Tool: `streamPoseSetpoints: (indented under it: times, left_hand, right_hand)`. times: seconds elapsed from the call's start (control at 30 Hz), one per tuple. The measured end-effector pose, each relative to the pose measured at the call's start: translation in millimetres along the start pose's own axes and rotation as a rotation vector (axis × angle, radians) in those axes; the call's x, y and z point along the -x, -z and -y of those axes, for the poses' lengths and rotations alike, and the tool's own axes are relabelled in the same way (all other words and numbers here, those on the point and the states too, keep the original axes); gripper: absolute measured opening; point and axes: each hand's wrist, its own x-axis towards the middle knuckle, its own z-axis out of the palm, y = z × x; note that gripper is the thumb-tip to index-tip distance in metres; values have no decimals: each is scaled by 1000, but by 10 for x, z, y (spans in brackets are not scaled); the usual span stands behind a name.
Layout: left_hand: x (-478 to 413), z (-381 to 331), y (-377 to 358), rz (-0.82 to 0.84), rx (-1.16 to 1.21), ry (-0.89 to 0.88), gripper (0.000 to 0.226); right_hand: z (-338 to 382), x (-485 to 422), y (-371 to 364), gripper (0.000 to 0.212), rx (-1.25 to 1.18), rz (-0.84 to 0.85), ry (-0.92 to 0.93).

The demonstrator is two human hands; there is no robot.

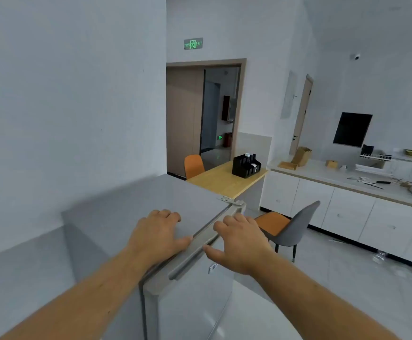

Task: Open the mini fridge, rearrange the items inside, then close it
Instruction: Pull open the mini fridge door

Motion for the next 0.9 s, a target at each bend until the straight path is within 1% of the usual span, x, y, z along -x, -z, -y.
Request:
streamPoseSetpoints:
  times: [0.3, 0.4, 0.6, 0.9]
  left_hand:
    - [42, 113, -199, 62, 73, 51, 72]
    - [32, 94, -253, 72, 76, 62, 69]
    - [-44, 43, -307, 72, 50, 56, 65]
    - [-95, 80, -409, 84, 93, 59, 68]
  right_hand:
    - [163, -2, -212, 74, -10, 18, 90]
    - [214, 4, -277, 70, -27, 17, 99]
    - [254, -4, -376, 54, -76, -10, 84]
    - [313, 60, -486, 42, -231, -27, 5]
